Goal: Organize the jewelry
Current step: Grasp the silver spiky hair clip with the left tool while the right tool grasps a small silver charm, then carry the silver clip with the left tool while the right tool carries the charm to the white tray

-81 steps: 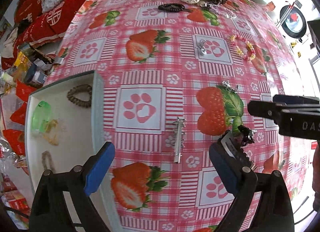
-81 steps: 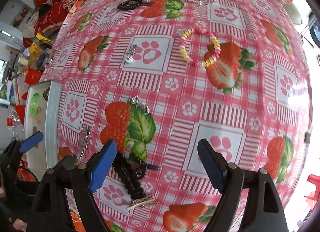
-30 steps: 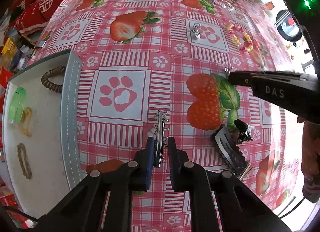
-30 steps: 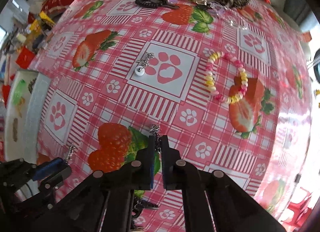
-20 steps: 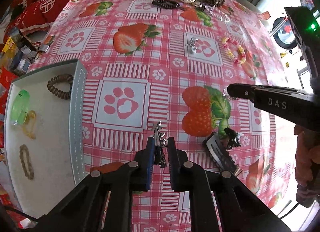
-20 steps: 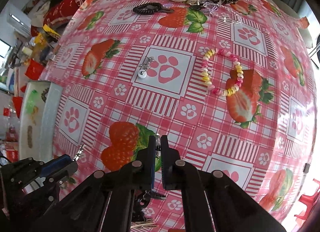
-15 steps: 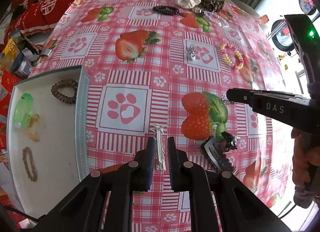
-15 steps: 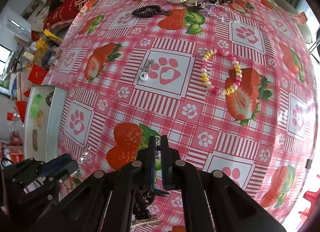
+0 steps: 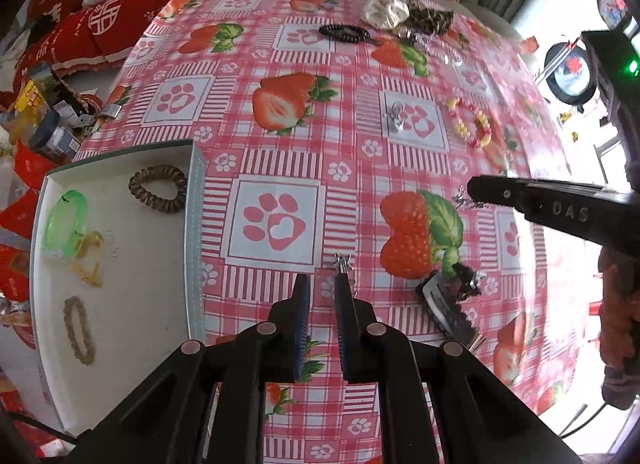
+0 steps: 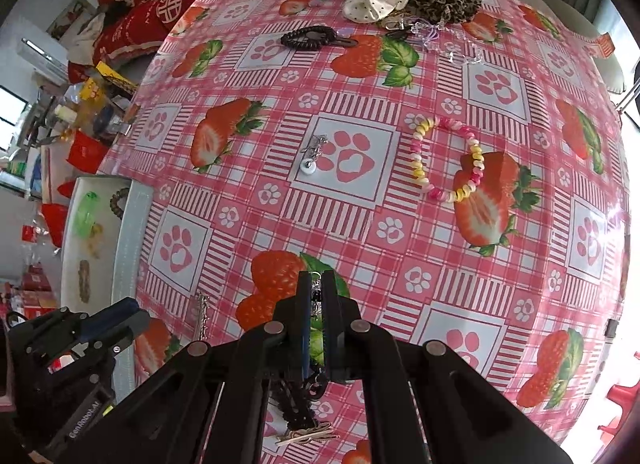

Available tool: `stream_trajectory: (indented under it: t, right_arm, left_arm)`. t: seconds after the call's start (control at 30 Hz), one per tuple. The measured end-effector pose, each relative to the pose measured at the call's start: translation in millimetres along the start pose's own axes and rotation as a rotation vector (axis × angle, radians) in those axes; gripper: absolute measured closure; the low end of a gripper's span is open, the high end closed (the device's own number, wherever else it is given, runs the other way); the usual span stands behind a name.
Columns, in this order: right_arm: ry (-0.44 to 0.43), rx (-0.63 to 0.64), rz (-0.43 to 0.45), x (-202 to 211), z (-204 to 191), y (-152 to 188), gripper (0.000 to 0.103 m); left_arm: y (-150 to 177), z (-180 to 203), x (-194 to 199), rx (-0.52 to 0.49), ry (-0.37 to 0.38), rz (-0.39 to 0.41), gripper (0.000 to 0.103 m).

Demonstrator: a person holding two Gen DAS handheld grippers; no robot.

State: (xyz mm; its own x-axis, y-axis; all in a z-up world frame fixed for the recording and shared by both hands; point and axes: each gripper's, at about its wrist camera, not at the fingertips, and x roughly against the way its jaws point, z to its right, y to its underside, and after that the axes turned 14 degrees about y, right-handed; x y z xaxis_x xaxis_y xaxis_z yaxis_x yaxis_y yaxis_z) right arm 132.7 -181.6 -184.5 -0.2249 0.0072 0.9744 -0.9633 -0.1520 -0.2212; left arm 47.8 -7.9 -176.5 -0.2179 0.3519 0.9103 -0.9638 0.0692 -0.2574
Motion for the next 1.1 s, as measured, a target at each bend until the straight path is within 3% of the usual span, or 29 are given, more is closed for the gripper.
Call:
stream_trajectory:
  t: [0.27, 0.3, 0.33, 0.37, 0.4, 0.73, 0.77, 0.83, 1.0, 1.1]
  right_arm:
    - [0.001, -0.008, -0.021, -4, 2, 7, 0.098]
    - [0.000, -0.011, -0.023, -4, 3, 8, 0.098]
    - [0.000, -0.015, -0.024, -4, 5, 9, 0.098]
    - [-0.001, -0.018, -0.025, -4, 6, 9, 0.098]
    - [-0.002, -0.023, -0.026, -4, 8, 10, 0.098]
    - [-0.019, -0.055, -0.036, -3, 17, 15, 0.098]
    - [-0.020, -0.055, -0.036, -3, 17, 15, 0.098]
    - [-0.021, -0.058, -0.037, -3, 18, 16, 0.098]
    - [-0.021, -0.067, -0.041, -3, 21, 18, 0.098]
    - [-0.019, -0.070, -0.042, -3, 22, 19, 0.098]
  left_arm:
    - [7, 8, -27, -0.002, -0.022, -0.071, 0.083]
    - [7, 8, -30, 0.003, -0.027, -0.075, 0.074]
    - [8, 8, -32, 0.010, -0.035, -0.076, 0.024]
    - [8, 7, -32, 0.024, -0.054, -0.070, 0.000]
    - [8, 8, -30, 0.027, -0.067, -0.043, 0.000]
    - [2, 8, -47, 0.020, -0.132, -0.070, 0.000]
    - [3, 7, -51, 0.023, -0.131, -0.080, 0.002]
    - [5, 5, -59, 0.029, -0.134, -0.113, 0.018]
    - [12, 6, -64, 0.026, -0.122, -0.121, 0.029]
    - [13, 10, -63, 0.016, -0.104, -0.120, 0.048]
